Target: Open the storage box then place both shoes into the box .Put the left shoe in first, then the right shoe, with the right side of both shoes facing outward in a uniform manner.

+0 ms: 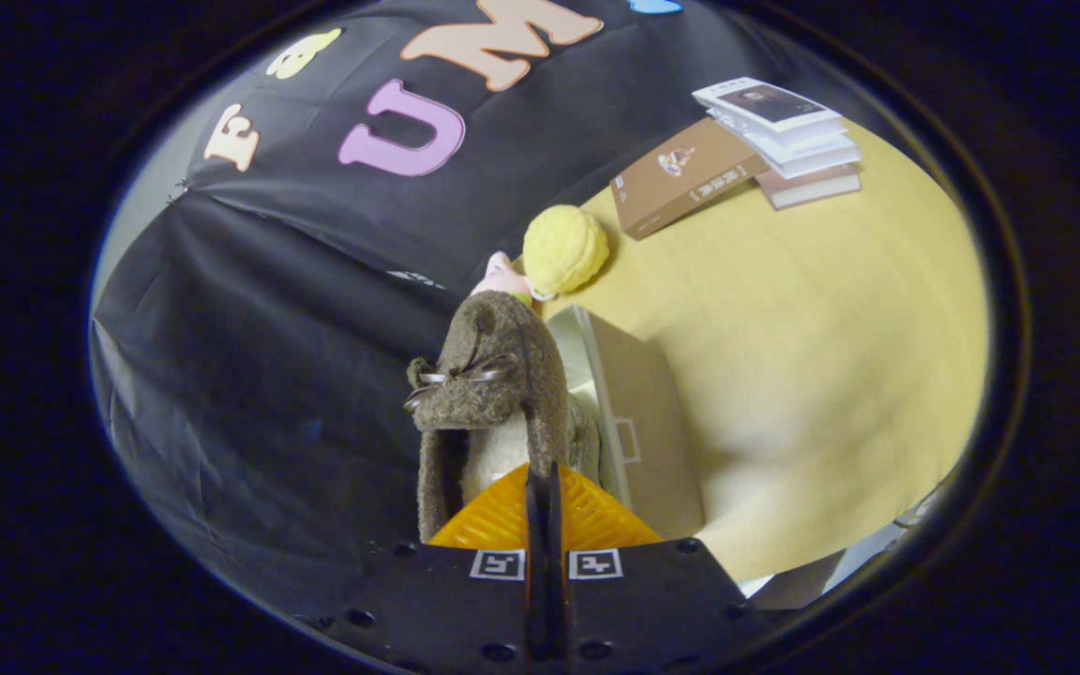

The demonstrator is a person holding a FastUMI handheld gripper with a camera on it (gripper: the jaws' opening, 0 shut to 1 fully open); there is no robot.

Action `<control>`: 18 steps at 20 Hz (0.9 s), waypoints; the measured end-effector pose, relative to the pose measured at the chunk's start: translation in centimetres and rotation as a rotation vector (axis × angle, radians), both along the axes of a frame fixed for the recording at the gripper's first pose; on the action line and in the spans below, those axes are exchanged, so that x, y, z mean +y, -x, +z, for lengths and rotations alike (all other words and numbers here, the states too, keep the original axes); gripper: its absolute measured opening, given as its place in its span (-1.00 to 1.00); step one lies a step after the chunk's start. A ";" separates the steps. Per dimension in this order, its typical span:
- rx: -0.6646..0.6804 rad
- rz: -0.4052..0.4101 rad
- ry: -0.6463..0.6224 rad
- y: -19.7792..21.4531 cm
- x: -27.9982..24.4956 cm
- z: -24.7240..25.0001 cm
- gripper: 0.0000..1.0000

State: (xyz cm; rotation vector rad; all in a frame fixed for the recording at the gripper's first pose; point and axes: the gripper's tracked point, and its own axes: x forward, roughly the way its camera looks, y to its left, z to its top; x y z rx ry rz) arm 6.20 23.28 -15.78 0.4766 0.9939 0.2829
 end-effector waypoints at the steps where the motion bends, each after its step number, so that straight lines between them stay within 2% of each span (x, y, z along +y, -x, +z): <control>1: 0.013 -0.003 0.028 0.1 0.6 -1.3 -0.93; 6: 0.014 -0.023 0.190 0.3 1.4 -5.6 -0.93; 11: -0.028 -0.054 0.357 -0.6 0.2 -7.1 -0.93; 15: -0.031 -0.040 0.367 -0.8 0.5 -7.4 -0.92; 18: -0.043 -0.031 0.325 -0.9 1.2 -6.7 -0.73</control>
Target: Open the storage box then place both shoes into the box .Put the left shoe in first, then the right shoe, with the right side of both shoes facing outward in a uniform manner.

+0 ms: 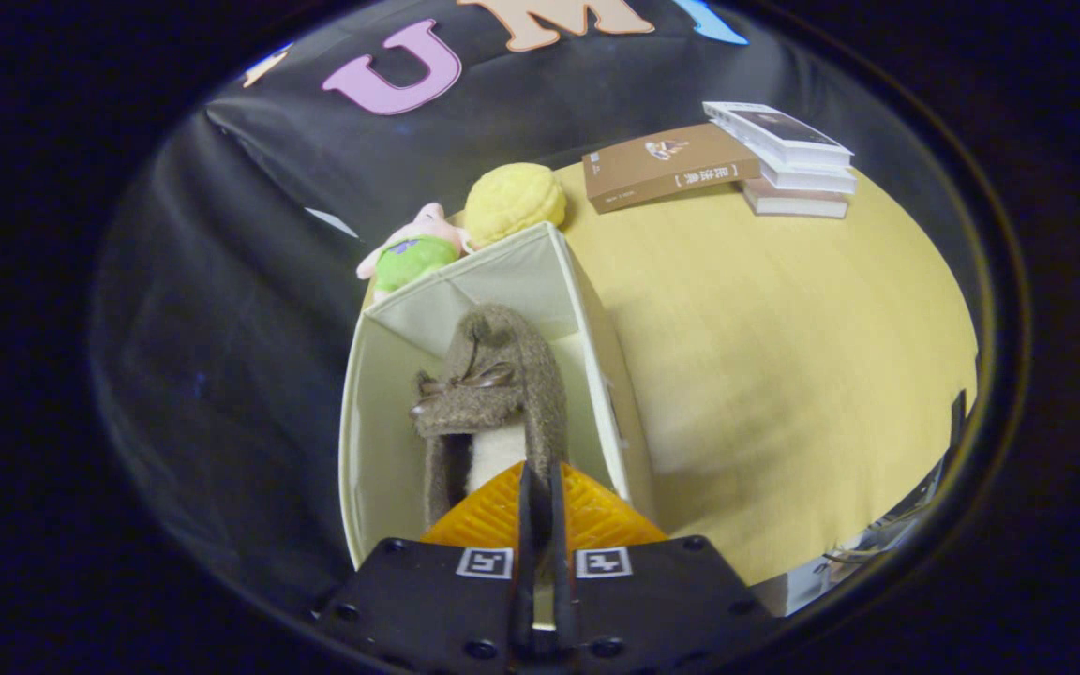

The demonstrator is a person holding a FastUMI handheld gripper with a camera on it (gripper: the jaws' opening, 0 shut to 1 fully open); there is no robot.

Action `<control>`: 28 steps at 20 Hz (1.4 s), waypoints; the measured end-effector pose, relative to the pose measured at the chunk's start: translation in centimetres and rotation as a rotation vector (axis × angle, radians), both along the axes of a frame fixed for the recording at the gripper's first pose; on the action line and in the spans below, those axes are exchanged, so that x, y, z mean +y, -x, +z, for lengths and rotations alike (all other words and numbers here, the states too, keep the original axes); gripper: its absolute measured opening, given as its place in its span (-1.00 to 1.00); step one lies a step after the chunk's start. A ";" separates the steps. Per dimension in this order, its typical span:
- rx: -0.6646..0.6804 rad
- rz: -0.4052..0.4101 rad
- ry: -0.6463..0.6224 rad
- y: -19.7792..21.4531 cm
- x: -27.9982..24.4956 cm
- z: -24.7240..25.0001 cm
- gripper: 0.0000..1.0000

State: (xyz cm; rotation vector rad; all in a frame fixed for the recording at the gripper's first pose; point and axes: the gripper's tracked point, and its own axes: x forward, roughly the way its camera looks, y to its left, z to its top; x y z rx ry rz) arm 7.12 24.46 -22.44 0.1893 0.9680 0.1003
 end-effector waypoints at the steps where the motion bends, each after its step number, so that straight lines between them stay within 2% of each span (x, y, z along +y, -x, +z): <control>1: -0.018 -0.004 -0.016 -0.2 -0.1 1.0 -0.66; 2: -0.038 -0.001 -0.041 -0.6 0.0 1.9 -0.60; 6: -0.102 0.047 -0.135 -0.7 -0.1 5.4 0.21; 10: -0.212 0.047 -0.120 -1.5 -3.4 7.3 1.00; 15: -0.394 -0.010 -0.048 -1.9 -10.9 10.8 1.00; 18: -0.604 -0.063 0.030 -2.8 -16.3 15.0 1.00; 25: -0.909 -0.099 0.170 -1.5 -23.6 23.2 1.00; 28: -1.033 -0.070 0.222 -0.7 -24.8 26.8 1.00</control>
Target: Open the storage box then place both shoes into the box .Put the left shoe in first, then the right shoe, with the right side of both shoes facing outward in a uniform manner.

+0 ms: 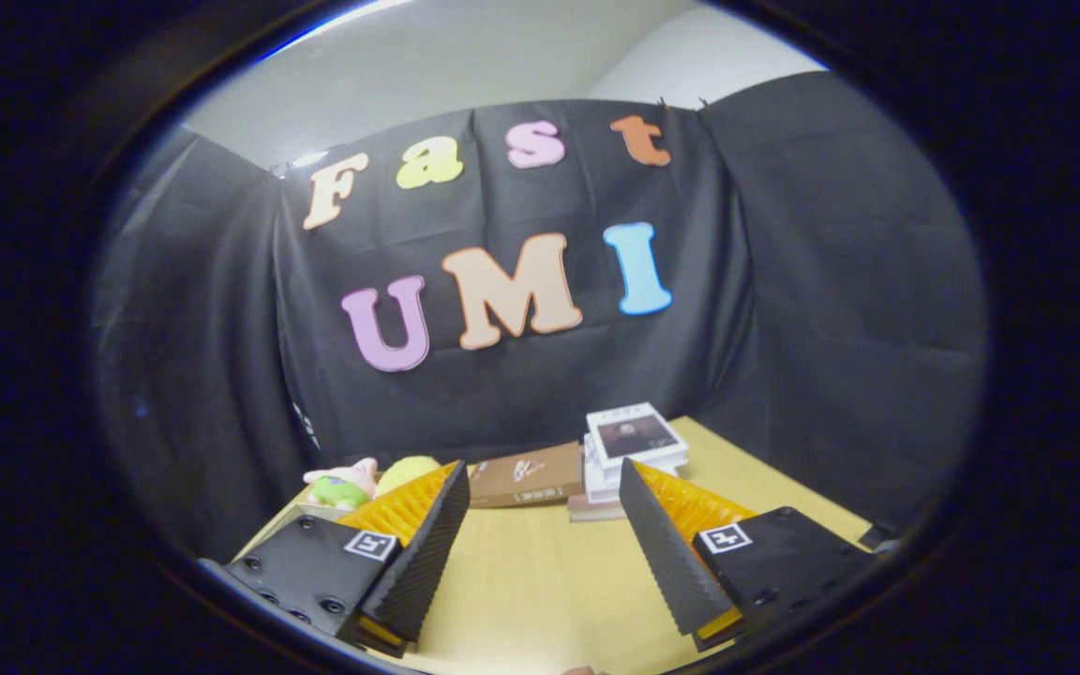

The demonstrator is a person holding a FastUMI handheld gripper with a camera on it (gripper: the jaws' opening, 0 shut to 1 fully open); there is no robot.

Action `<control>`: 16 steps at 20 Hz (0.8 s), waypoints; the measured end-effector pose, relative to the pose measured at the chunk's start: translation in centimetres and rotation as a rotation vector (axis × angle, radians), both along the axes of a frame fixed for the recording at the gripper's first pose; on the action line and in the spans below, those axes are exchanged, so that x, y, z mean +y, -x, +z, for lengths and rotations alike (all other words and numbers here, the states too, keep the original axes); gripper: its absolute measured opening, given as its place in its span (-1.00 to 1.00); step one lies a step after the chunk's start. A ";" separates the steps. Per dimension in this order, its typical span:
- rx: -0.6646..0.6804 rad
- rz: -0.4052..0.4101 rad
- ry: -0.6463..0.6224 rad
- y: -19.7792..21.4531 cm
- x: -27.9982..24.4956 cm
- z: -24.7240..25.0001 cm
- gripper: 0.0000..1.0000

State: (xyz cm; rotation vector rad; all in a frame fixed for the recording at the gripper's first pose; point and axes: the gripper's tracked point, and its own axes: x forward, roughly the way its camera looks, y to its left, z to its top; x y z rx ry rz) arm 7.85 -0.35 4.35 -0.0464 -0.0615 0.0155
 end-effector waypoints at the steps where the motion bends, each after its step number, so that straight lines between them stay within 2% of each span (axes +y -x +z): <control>1: -0.037 0.003 0.022 0.4 -0.2 0.8 1.00; 4: -0.093 0.007 0.063 1.0 -0.7 2.1 1.00; 16: -0.122 0.124 0.080 2.6 -2.1 3.8 1.00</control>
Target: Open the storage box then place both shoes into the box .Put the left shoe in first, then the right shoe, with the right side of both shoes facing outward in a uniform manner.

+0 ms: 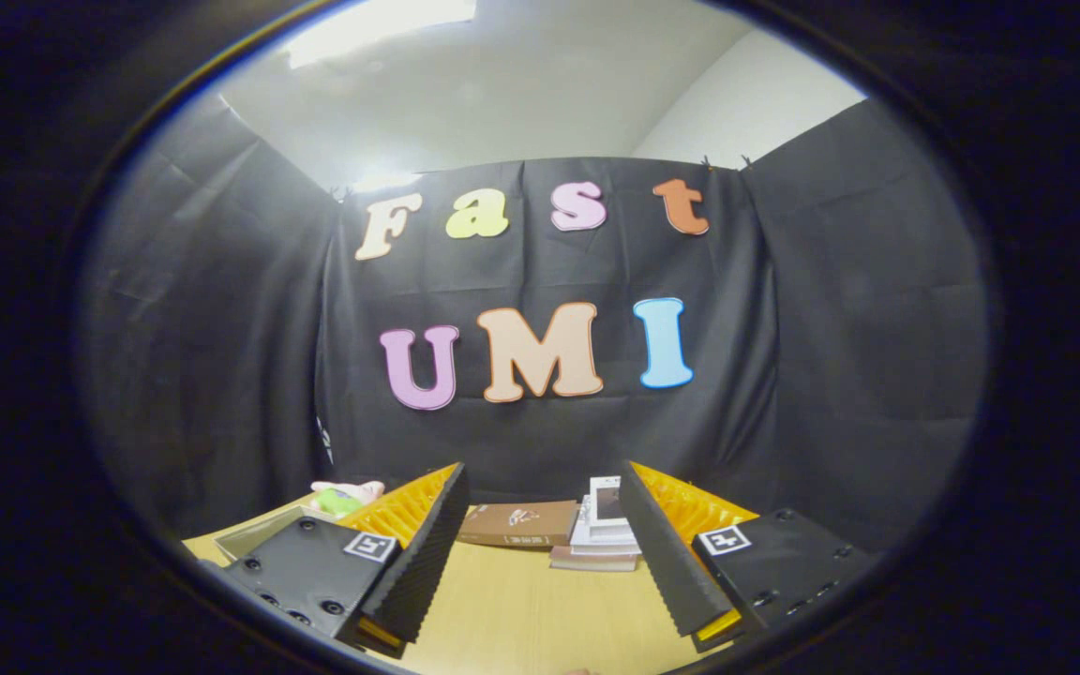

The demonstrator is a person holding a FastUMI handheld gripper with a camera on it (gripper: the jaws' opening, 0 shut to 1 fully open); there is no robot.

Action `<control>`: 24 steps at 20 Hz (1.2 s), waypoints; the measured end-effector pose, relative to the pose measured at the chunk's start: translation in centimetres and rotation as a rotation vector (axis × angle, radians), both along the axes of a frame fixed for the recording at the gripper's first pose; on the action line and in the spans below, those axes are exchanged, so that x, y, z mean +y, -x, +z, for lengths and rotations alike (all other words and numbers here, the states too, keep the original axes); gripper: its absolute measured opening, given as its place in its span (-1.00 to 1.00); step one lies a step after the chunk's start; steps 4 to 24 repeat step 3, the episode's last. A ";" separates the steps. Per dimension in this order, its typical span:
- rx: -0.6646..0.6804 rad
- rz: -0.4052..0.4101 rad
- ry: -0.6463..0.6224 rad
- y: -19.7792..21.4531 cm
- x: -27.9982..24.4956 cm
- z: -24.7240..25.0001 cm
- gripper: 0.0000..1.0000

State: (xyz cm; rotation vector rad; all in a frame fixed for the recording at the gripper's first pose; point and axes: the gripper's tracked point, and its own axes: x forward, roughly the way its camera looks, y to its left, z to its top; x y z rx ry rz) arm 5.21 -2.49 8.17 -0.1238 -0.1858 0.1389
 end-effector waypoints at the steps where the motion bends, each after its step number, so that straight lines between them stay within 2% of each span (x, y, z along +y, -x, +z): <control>1: 0.003 0.006 -0.007 0.2 -0.5 0.1 1.00; 3: 0.005 0.037 -0.043 0.6 -1.2 0.3 1.00; 24: 0.005 0.037 -0.043 0.6 -1.2 0.3 1.00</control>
